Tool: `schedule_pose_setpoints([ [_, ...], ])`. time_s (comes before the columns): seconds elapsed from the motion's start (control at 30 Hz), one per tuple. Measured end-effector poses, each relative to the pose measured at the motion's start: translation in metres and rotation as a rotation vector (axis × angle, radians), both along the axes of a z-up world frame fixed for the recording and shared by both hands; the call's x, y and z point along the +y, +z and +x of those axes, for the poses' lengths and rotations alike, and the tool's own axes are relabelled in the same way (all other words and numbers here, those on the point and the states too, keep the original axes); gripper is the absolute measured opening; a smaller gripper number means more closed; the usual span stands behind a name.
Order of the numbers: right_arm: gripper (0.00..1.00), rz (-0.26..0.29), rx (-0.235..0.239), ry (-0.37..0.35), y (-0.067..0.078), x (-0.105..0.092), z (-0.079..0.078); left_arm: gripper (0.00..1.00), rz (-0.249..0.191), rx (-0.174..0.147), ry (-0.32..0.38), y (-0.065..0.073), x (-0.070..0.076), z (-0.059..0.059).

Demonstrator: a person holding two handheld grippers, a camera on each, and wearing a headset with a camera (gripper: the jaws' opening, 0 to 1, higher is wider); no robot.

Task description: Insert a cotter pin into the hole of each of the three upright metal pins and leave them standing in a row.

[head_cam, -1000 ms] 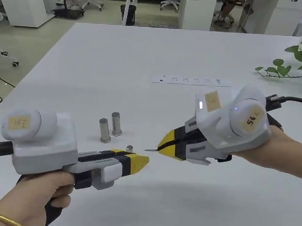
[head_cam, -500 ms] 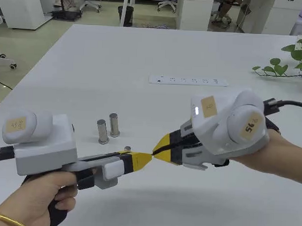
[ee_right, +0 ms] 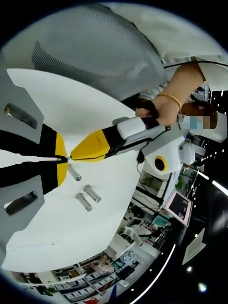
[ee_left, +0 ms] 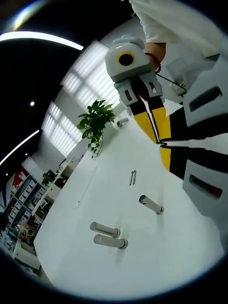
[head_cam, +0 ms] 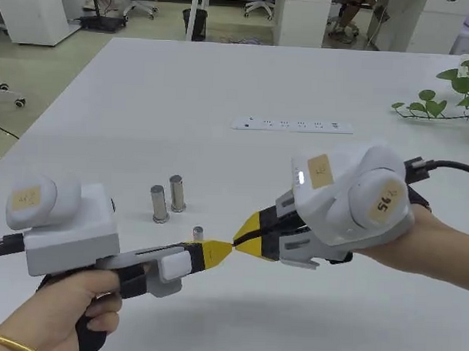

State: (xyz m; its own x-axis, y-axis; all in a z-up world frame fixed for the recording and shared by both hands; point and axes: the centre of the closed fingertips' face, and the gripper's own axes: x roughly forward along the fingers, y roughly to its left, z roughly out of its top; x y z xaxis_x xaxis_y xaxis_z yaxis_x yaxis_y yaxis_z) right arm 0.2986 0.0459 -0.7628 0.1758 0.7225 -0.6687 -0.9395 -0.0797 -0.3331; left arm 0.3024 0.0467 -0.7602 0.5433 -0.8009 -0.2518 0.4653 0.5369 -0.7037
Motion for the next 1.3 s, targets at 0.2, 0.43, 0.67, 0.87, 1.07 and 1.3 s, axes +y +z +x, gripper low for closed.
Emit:
schedule_pose_setpoints([
  [0.2,0.02,0.002,0.006,0.003,-0.0010,0.0012,-0.0010,0.01,0.011,-0.012,-0.005,-0.0003,-0.0001,0.0003],
  [0.43,0.02,0.004,0.009,0.002,-0.0021,0.0015,-0.0024,0.00,0.061,-0.085,-0.038,-0.0005,-0.0010,-0.0016],
  [0.67,0.03,0.013,0.023,-0.003,-0.0047,0.0020,-0.0028,0.00,0.097,-0.129,-0.053,-0.0008,-0.0004,-0.0008],
  [0.87,0.04,0.036,0.055,-0.026,-0.0051,0.0019,-0.0015,0.00,0.111,-0.154,-0.068,0.0003,0.0008,-0.0009],
  [1.07,0.08,0.063,0.143,-0.071,-0.0066,-0.0028,-0.0012,0.00,0.157,-0.199,-0.097,-0.0012,0.0027,-0.0033],
  [1.3,0.12,0.096,0.248,-0.096,-0.0072,-0.0068,-0.0054,0.00,0.225,-0.263,-0.152,-0.0051,0.0034,-0.0079],
])
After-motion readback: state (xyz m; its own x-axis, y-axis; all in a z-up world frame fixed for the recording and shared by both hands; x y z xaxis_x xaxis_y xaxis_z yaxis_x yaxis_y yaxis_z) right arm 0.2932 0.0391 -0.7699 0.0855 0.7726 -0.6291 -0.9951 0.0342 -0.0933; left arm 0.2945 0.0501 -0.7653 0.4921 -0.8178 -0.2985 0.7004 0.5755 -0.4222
